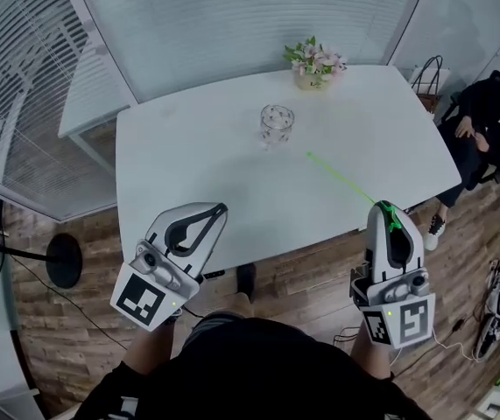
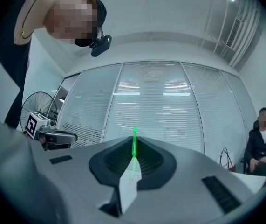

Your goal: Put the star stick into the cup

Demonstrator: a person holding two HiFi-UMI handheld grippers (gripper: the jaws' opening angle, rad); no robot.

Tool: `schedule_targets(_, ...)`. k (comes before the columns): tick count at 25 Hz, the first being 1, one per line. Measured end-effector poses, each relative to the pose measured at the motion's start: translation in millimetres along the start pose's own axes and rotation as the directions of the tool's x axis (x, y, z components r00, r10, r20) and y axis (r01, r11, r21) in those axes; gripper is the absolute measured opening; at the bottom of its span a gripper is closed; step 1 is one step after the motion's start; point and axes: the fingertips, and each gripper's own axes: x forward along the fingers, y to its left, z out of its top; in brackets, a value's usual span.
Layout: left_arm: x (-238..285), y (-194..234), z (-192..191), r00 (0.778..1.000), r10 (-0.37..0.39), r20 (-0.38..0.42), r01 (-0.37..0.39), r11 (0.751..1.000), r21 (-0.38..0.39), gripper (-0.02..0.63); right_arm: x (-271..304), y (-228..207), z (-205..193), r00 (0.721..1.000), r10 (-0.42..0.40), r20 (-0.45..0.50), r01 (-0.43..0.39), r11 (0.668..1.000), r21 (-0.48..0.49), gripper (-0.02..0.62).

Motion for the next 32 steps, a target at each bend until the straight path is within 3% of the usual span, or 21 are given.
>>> schedule_targets(16,49.1,88.6,-33.2,1.000,-0.030,0.000,0.030,0.999,-0.045,0.014,105.1,-9.9,-26.5,1.000,-0.008,-0.019,0.008,1.000,-0.002,0.023)
schedule_targets(26,71.5,103.2,-43.1,0.999,-0.042,-0.017,0.041,0.998,-0.050,0.014,126.3,-19.3,-31.3,0.999,0.017,-0.032,-0.018,1.000,-0.014,0.023)
schedule_targets(32,82.9,105.7,-40.8,1.000,0.008,-0.024,-0.009,0.999,-0.042,0.015,133.8,-34.3,-29.7,0.998,0.062,-0.029,-0.063,0.998,-0.006,0.023)
